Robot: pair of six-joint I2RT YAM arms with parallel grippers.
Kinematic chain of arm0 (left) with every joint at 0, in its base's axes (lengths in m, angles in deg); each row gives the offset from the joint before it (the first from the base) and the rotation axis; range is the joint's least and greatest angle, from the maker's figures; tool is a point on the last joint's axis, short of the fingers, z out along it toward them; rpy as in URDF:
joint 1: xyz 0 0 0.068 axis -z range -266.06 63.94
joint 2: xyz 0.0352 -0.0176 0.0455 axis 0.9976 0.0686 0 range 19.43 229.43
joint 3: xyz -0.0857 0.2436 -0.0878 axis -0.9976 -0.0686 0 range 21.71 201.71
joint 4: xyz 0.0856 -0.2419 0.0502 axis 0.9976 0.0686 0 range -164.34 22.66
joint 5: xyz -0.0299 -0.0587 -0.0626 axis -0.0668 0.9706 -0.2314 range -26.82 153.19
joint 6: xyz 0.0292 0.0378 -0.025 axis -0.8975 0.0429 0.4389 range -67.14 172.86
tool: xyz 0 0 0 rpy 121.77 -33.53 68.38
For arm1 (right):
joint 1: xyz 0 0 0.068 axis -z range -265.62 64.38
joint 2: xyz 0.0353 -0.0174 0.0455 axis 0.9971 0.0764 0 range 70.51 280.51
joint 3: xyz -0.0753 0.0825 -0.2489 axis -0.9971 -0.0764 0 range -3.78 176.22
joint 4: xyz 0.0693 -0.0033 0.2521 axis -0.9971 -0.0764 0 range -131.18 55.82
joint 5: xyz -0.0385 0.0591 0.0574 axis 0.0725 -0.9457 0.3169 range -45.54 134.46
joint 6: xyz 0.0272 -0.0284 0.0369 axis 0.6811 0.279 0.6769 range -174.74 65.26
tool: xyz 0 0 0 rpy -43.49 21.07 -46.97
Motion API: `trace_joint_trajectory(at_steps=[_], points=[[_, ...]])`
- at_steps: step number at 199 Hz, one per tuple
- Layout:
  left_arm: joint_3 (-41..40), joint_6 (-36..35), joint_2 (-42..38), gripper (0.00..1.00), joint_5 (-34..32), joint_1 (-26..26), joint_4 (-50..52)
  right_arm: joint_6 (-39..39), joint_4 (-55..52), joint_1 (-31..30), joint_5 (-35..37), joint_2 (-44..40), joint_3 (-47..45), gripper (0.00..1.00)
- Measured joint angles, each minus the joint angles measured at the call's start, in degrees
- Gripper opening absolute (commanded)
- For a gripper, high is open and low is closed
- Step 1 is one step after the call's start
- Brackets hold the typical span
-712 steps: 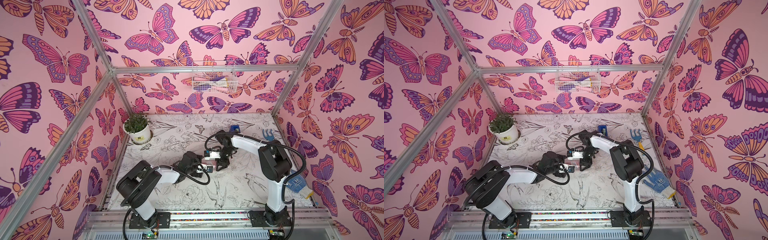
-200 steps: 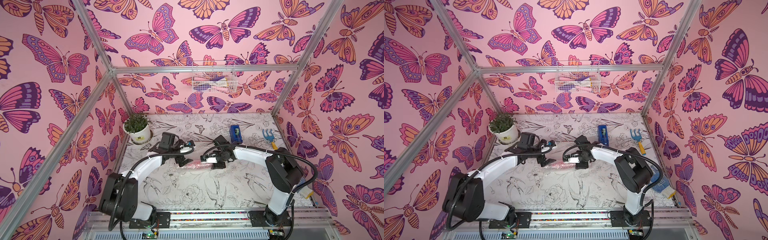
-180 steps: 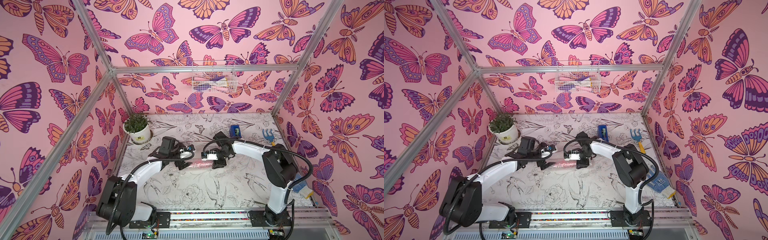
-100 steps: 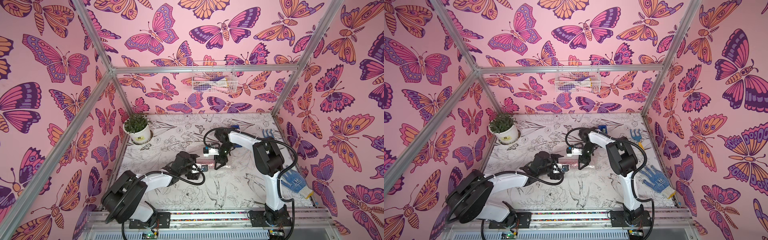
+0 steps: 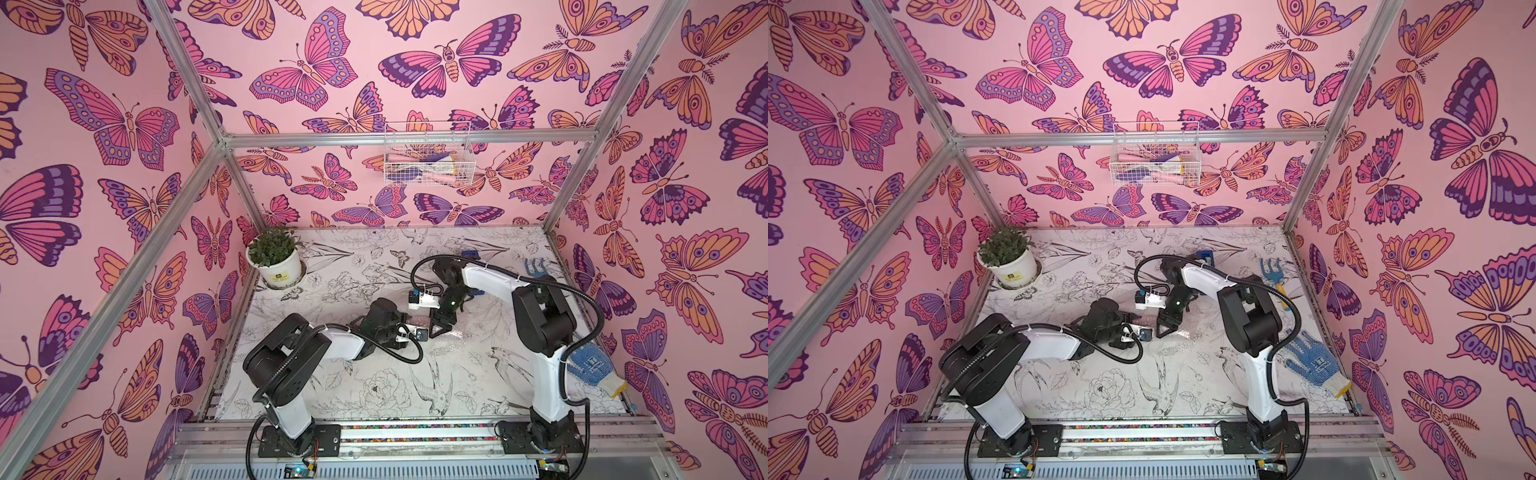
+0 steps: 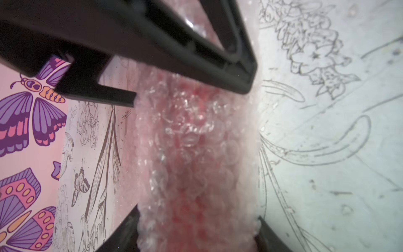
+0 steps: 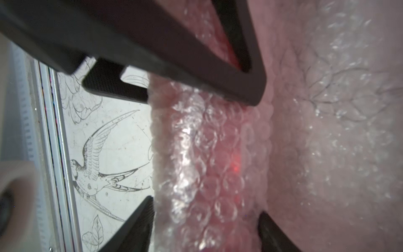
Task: Wrap wine bottles in bubble wrap
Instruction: Wrap the wine bottle in bubble wrap.
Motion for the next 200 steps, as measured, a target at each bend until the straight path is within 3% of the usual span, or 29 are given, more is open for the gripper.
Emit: trace_joint_trajectory(at_steps=[7, 56, 97, 151, 200], points=[[0.52, -0.04, 0.0, 0.53, 0.09, -0.09, 1.09, 1.16, 2.21, 0.07, 0.0, -1.97, -1.9, 1.0], [5.68, 3.1, -1.57, 0.5, 2.6, -3.04, 15.91, 8.33, 26.49, 1.2, 4.44, -22.51, -22.1, 0.99], [15.37, 6.73, -0.61, 0.51, 7.91, -8.57, 38.01, 5.16, 42.82, -2.45, 11.47, -34.34, -38.49, 0.99], [34.58, 8.09, 12.7, 0.51, 16.06, -12.81, 65.07, -5.4, 61.75, -13.46, 20.98, -34.01, -49.05, 0.99], [46.97, 7.21, 22.58, 0.52, 20.11, -14.21, 80.0, -11.39, 75.38, -14.75, 26.32, -24.83, -48.24, 0.99]])
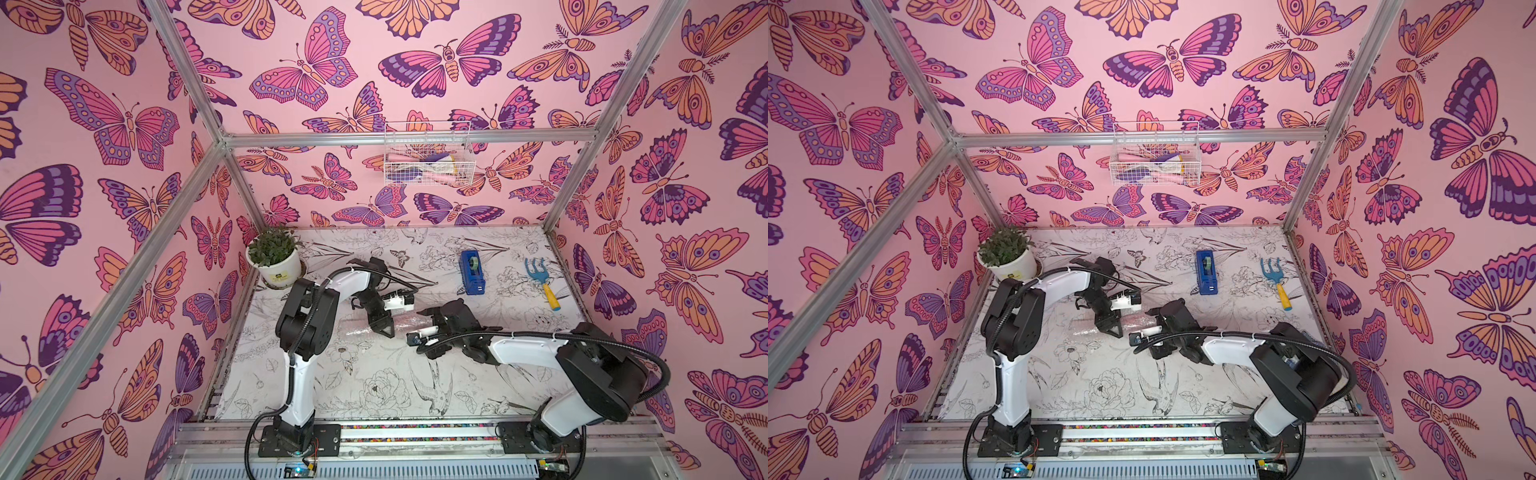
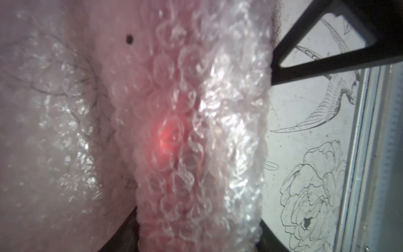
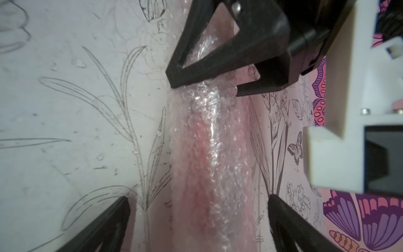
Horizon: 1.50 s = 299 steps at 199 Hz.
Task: Wrap wine bottles in bubble wrap
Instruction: Wrap the wine bottle in bubble wrap.
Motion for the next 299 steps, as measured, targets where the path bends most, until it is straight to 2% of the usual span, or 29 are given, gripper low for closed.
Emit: trace_joint_trajectory(at_steps=[26, 39, 53, 76, 95, 112, 141, 153, 180, 199, 236, 271, 299], points=[[3.76, -0.44, 3.13, 0.54, 1.49, -0.61, 4.52, -1.44, 1.14, 0.0, 2.97, 4.35, 3.19, 1.0], [5.4, -0.61, 4.39, 0.58, 1.86, -0.7, 6.49, -1.97, 0.7, 0.02, 3.45, 5.51, 4.87, 0.98], [6.6, -0.83, 5.31, 0.66, 2.01, -0.74, 7.93, -2.16, -1.11, 0.02, 3.52, 6.36, 6.75, 0.92], [7.1, -1.29, 5.6, 0.71, 2.21, -0.72, 9.92, -2.29, -6.21, 0.07, 3.19, 7.72, 9.73, 0.85], [7.39, -1.79, 5.75, 0.8, 2.49, -0.85, 10.95, -2.29, -10.51, 0.13, 2.62, 8.35, 11.91, 0.79], [7.5, -1.77, 5.75, 0.86, 3.08, -1.09, 11.8, -2.23, -14.8, 0.15, 2.08, 9.03, 14.05, 0.69], [5.68, -0.74, 3.87, 0.94, 3.41, -1.9, 10.05, -2.23, -21.0, 0.17, 1.53, 10.34, 17.44, 0.64], [3.69, 0.52, 1.9, 1.0, 2.6, -2.58, 7.13, -2.21, -22.53, 0.17, 1.53, 10.75, 18.47, 0.58], [-2.36, 4.5, -6.34, 1.0, 0.33, -5.97, -2.6, -1.62, -25.73, 0.76, 0.5, 11.21, 20.2, 0.42], [-9.92, 7.28, -16.96, 1.0, -2.05, -8.26, -12.41, -1.2, -29.18, 1.49, -1.03, 11.85, 22.18, 0.35], [-30.4, 10.6, -38.86, 1.0, -10.05, -7.52, -34.91, 0.5, -40.76, 3.76, -5.79, 14.69, 29.31, 0.31], [-45.38, 7.06, -49.44, 1.0, -17.4, -3.1, -46.29, 3.06, -57.05, 5.92, -10.82, 21.94, 42.49, 0.33], [-52.43, 4.9, -55.41, 1.0, -20.33, 2.1, -51.67, 4.83, -68.89, 8.07, -16.15, 27.69, 51.47, 0.33]])
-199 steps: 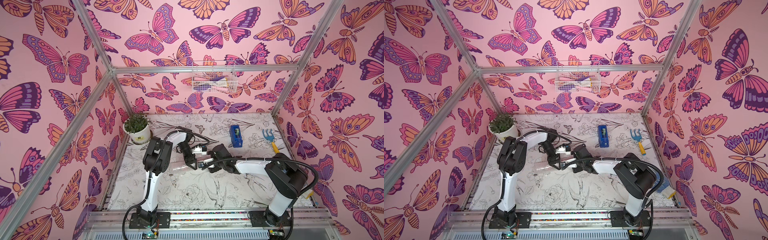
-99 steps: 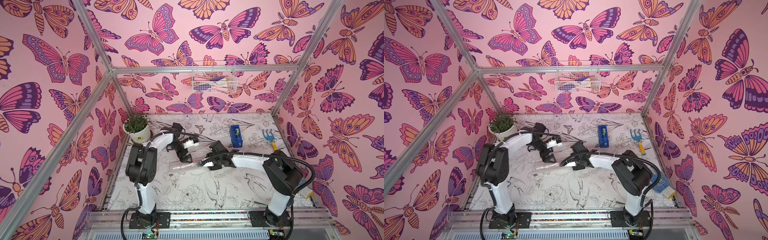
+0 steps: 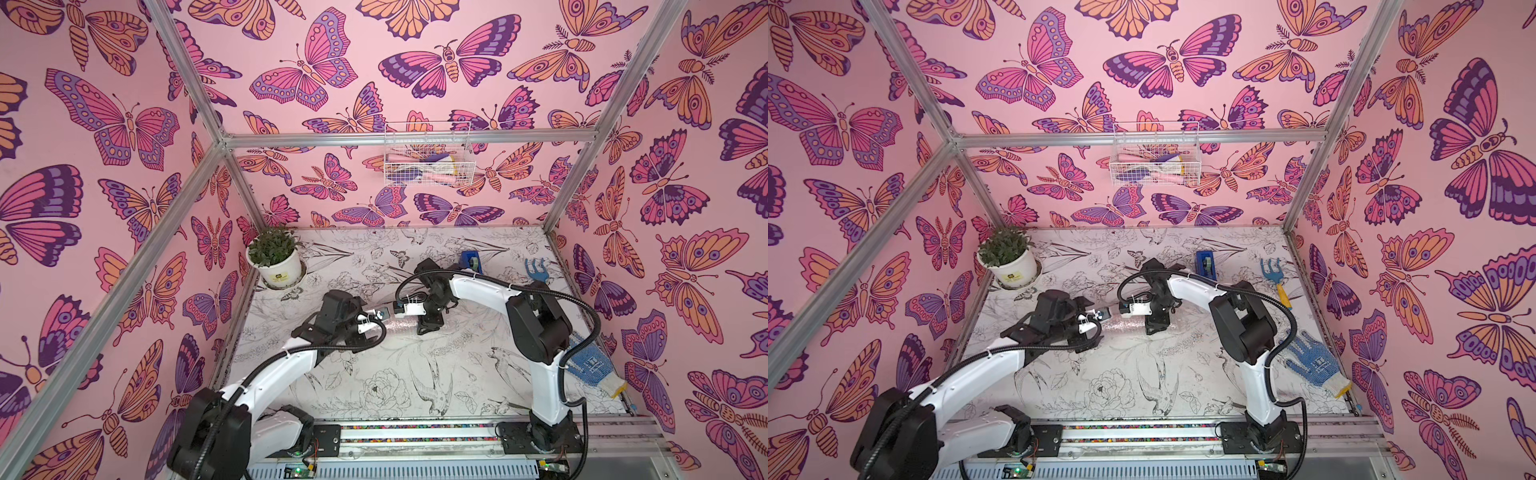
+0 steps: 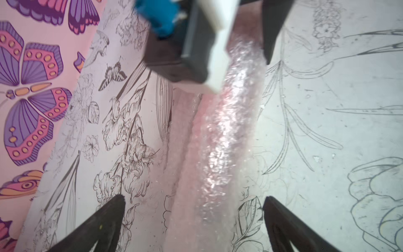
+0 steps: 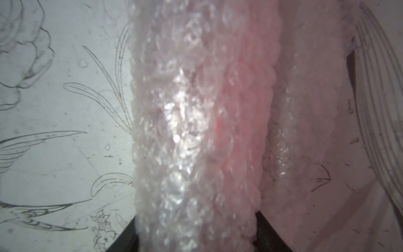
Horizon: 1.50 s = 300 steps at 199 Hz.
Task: Wrap wine bottles in bubble wrap
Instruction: Wrap the wine bottle in bubble wrap.
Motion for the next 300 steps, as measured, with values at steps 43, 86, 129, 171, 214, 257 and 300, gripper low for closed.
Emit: trace_joint_trajectory(at_steps=[43, 86, 129, 171, 214, 257, 300], points=[[-4.72, -5.14, 3.8, 1.0, -5.16, 7.37, -11.72, 1.55, -14.49, 2.8, -6.54, 6.47, 8.5, 0.39], [-4.59, -8.96, 17.7, 1.0, -6.19, 11.43, -22.34, 2.69, -21.07, 4.11, -9.64, 8.83, 11.3, 0.38], [0.11, -9.79, 27.67, 0.79, -5.97, 12.72, -30.86, 3.17, -22.27, 4.11, -9.6, 8.83, 11.3, 0.42], [2.34, -11.65, 31.71, 0.5, -5.9, 12.79, -32.7, 8.11, -13.9, 6.05, -9.46, 4.28, 4.94, 0.75], [5.38, -10.88, 31.58, 0.45, -5.05, 12.31, -26.16, 15.3, 3.13, 8.63, -10.56, -11.69, -9.44, 0.99], [13.51, -7.5, 31.43, 0.45, 0.04, 9.14, -8.15, 19.39, 29.46, 9.09, -3.93, -29.66, -31.08, 0.99], [27.78, -4.46, 36.94, 0.46, 8.7, 3.48, 17.27, 14.29, 46.36, 4.59, 2.91, -37.51, -47.84, 0.99]])
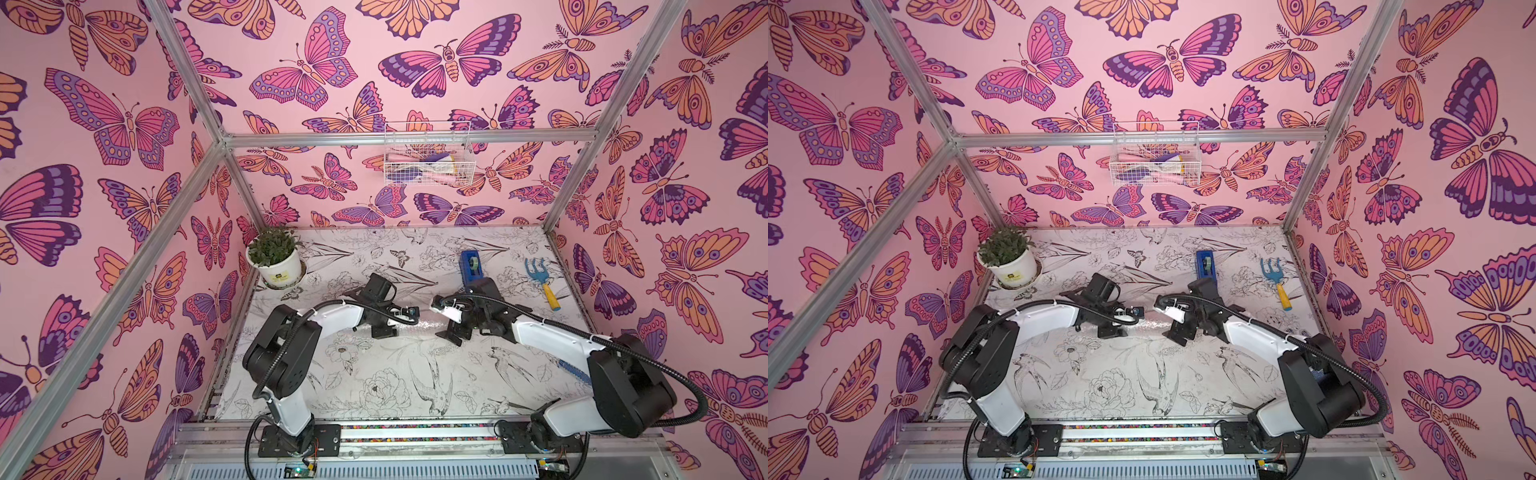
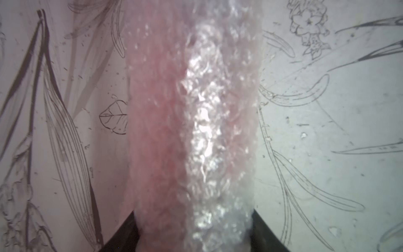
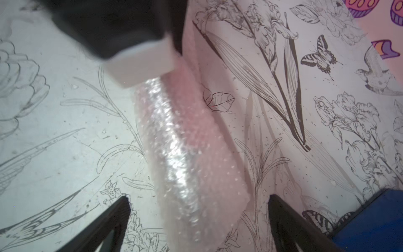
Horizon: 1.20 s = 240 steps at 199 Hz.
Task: Wrap wine bottles in bubble wrap
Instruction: Wrap the wine bottle in bubble wrap.
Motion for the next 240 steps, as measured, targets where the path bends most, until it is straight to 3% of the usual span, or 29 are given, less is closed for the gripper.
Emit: trace_joint_trajectory(at_steps=[31, 55, 116, 144, 164, 187, 215, 218, 240], points=[[14.29, 0.2, 9.66, 0.46, 6.14, -2.71, 17.55, -6.73, 8.59, -6.93, 4.39, 0.55, -4.52, 0.99], [22.53, 0.02, 15.58, 0.46, 8.48, -3.58, 27.23, -10.58, 15.15, -8.66, 6.45, 3.21, -4.68, 0.99], [26.88, -0.85, 19.45, 0.51, 10.93, -3.85, 36.04, -16.48, 18.45, -9.11, 10.88, 12.57, 0.57, 0.96], [27.39, -1.27, 19.87, 0.54, 11.13, -3.91, 37.09, -17.53, 12.98, -9.16, 11.1, 15.72, 5.01, 0.8], [27.32, -1.25, 19.87, 0.62, 11.54, -4.37, 36.92, -17.55, 8.76, -9.18, 10.27, 16.55, 6.91, 0.65], [26.36, -1.09, 19.67, 0.71, 12.02, -5.14, 35.5, -17.55, 5.09, -9.22, 9.66, 17.27, 8.72, 0.55], [22.32, 0.72, 16.09, 0.91, 12.39, -6.71, 30.23, -17.53, 0.72, -9.22, 9.64, 18.58, 11.76, 0.42], [21.59, 0.72, 15.26, 0.99, 12.17, -6.95, 29.05, -17.51, 0.17, -9.2, 9.64, 18.71, 12.13, 0.4], [15.69, 4.11, 8.39, 0.99, 11.56, -8.61, 20.31, -17.42, -3.41, -9.09, 9.38, 19.47, 14.45, 0.29]])
